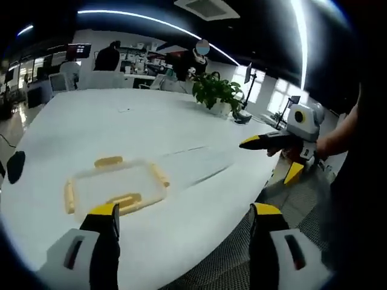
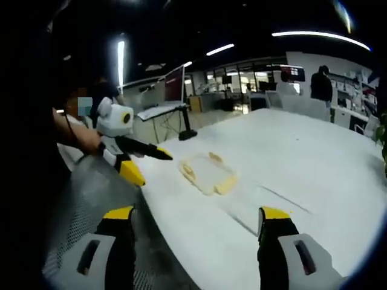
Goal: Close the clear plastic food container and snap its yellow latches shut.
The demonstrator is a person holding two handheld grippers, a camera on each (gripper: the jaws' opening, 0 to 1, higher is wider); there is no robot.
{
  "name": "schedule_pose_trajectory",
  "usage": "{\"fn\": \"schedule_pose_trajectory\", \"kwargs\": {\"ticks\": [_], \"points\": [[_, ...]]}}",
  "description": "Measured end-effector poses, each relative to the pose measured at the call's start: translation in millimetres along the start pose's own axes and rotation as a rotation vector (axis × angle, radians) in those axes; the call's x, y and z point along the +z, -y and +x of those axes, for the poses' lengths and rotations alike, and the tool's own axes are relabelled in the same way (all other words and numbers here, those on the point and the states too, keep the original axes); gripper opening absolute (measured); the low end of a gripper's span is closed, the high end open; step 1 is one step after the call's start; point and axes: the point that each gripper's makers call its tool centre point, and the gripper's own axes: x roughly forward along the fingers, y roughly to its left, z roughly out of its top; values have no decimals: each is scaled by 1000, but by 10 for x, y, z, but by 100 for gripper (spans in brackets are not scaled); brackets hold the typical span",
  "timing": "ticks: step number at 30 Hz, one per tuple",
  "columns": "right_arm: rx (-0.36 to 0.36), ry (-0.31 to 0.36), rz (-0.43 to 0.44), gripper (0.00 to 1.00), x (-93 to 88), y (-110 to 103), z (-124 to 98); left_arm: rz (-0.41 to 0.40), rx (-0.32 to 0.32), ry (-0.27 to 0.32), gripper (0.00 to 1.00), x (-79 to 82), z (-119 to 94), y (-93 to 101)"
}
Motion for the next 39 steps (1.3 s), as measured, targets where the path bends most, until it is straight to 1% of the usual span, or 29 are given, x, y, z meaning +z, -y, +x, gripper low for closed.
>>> {"fn": "schedule_pose_trajectory", "kwargs": {"ticks": [1,2,3,4,5,6,7,8,10,12,13,14,17,19,26,33,39], "points": [[9,27,9,96,50,-17,19,2,2,-5,93,-3,-6,-8],[18,29,36,95,73,-19,29,-2,4,-2,94,10,-12,-19],[27,35,72,96,98,-25,55,-8,3,4,98,21,-11,-22],[28,40,72,98,112,-13,70,-27,0,4,98,24,-10,-27],[25,36,62,96,119,-8,85,-34,-4,-6,99,13,-15,-35],[11,13,30,94,102,16,103,-32,2,-11,99,11,-25,-51],[12,17,32,94,121,14,118,-31,0,-12,99,16,-31,-40],[16,36,40,95,166,11,126,-28,-8,-9,99,28,-38,-24],[12,44,52,94,199,26,148,-18,-13,-8,99,32,-40,-10],[14,42,54,94,199,24,167,18,-17,-11,96,38,-44,8],[16,41,56,93,196,21,183,62,-18,0,94,65,-44,15],[16,37,57,92,188,15,190,61,-22,-6,93,57,-41,29],[15,33,47,92,180,1,216,47,-24,-9,95,53,-25,22],[14,34,50,91,171,-2,239,25,-26,-23,95,33,-11,-5],[16,29,45,90,186,-11,313,23,-16,-31,94,53,-5,-99],[12,32,39,88,213,10,366,30,-17,-30,93,88,5,-140],[2,30,14,87,249,27,431,25,-8,-46,92,61,-8,-178]]}}
